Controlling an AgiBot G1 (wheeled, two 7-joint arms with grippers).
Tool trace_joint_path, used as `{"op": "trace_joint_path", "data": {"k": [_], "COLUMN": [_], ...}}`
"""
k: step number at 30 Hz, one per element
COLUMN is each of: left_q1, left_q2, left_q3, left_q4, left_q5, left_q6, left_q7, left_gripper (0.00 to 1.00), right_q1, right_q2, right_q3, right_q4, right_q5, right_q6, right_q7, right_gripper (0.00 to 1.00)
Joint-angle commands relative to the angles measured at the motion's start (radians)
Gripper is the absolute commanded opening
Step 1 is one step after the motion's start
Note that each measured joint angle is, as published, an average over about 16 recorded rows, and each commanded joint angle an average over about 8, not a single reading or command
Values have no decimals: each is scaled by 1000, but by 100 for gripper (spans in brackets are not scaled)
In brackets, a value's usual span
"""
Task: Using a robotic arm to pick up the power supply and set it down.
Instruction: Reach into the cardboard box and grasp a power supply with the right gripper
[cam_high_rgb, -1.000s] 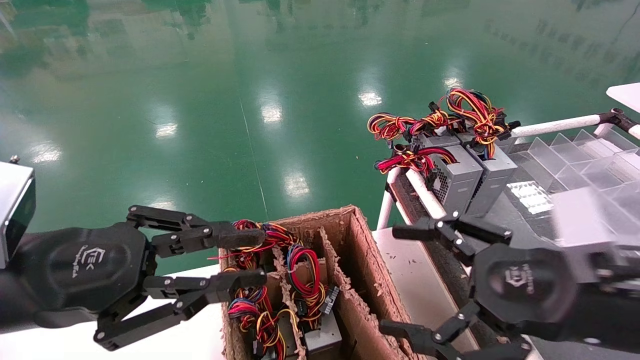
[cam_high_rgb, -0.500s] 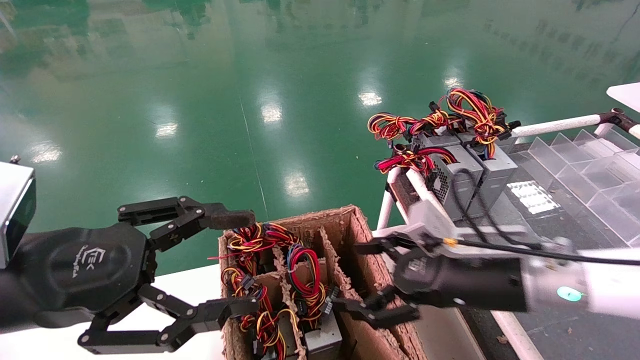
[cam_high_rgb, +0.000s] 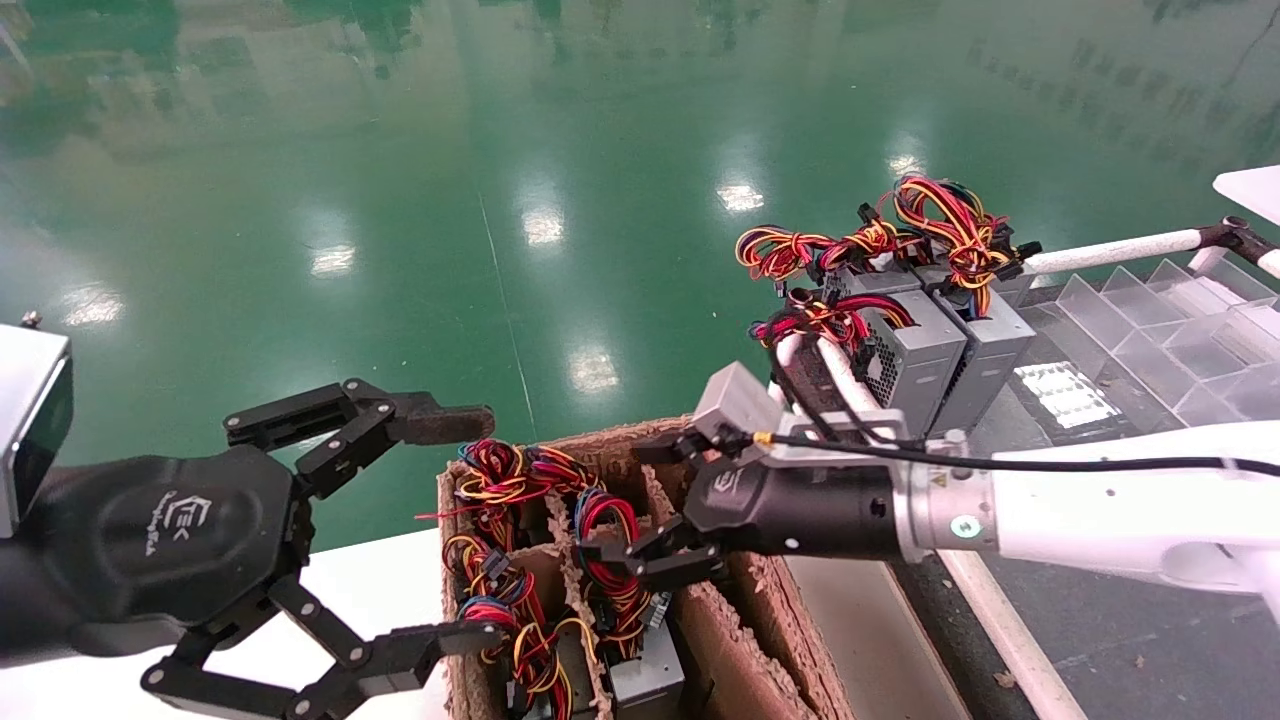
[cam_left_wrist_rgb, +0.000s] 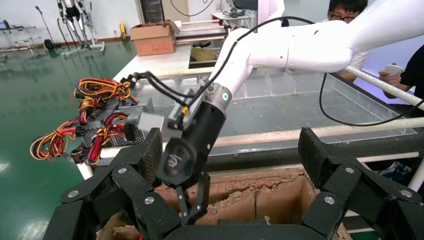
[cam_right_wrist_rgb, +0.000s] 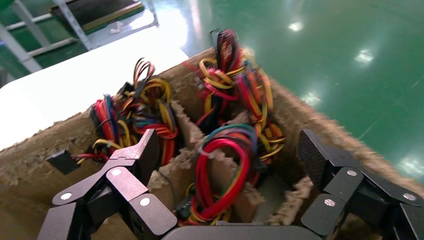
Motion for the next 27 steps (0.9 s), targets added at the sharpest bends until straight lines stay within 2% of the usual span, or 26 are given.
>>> {"op": "trace_joint_path", "data": {"k": [1, 27], "left_q1": [0, 0], "left_q2": [0, 0], "left_q3": [0, 1], "left_q4": [0, 0], "left_q5": [0, 0], "left_q6": [0, 0], "left_q7": [0, 0], "left_gripper": [100, 100], "right_q1": [10, 28], "right_q2": [-15, -63], "right_q3": [-6, -16], "right_q4": [-24, -160], "right_q5": [-7, -4], "right_q6": [-4, -39], "right_q7": [-13, -81], "right_gripper": [0, 0]}}
